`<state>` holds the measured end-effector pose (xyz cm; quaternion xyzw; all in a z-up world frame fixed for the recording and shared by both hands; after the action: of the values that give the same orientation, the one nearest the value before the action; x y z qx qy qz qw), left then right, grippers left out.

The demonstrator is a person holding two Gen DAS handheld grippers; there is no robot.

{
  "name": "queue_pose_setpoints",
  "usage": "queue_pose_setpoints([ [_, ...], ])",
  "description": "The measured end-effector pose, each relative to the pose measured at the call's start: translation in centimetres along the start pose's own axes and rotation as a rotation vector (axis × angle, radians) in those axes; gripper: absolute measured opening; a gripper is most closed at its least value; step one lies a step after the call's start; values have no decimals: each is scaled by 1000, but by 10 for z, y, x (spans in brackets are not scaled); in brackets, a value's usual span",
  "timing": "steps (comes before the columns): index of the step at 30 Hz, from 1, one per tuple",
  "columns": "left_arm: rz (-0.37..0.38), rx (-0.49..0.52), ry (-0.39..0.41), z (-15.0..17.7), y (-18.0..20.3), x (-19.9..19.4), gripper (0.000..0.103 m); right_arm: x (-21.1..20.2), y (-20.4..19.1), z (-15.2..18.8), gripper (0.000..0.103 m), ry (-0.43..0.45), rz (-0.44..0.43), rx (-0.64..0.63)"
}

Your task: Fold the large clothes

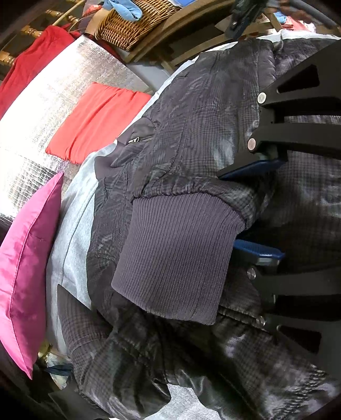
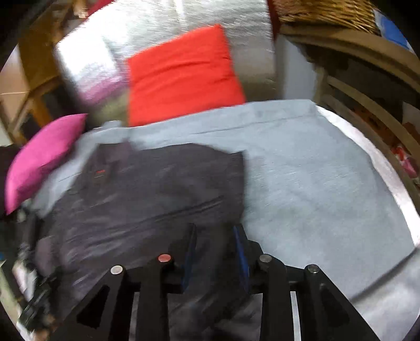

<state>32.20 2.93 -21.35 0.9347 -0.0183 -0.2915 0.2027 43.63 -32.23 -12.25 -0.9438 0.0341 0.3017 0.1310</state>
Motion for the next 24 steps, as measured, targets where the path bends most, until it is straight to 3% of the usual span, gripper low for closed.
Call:
queue_pose_setpoints([
  [1,-1,2,-1,0,1,0,47,-8,-11,8,33,-6,-59,-4],
  [2,-2,5,-2,0,1,1,47,-8,-17,16,46,-28,-100,-2],
  [4,1,18,-7,0,4,2,56,9,-20,40,83,-129,-128,-7],
  [5,9,37,-16,-1,8,4,61,15,-20,48,83,-155,-120,-13],
  [7,18,88,-38,-1,18,6,79,12,-25,47,82,-126,-77,-75],
  [8,17,135,-60,-2,25,8,82,-2,-31,43,82,-101,-74,-83],
  [10,-8,174,-99,-5,32,8,82,-36,-42,37,82,-26,-119,-86],
  [12,12,119,-114,-11,30,-1,82,-71,-48,42,82,18,-152,-105],
  [15,65,13,-95,-27,18,-37,82,-117,-44,67,82,59,-191,-114],
  [19,93,-30,-51,-45,-10,-84,82,-150,-30,101,82,89,-235,-76],
  [22,53,-78,10,-58,-53,-126,83,-168,-27,128,82,106,-244,-32],
  [24,-24,-76,63,-67,-85,-144,83,-169,-27,136,82,107,-256,4],
])
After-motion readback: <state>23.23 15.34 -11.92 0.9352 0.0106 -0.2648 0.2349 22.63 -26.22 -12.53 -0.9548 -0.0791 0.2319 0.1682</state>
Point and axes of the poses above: each gripper's, at about its wrist camera, not at the fingertips, and x roughly the way its jaws point, y to its right, z to its underside, the point moved 3 cm from there along x, roughly the way its jaws point, and after that the axes turned 12 degrees about y, right-handed, at the moved point
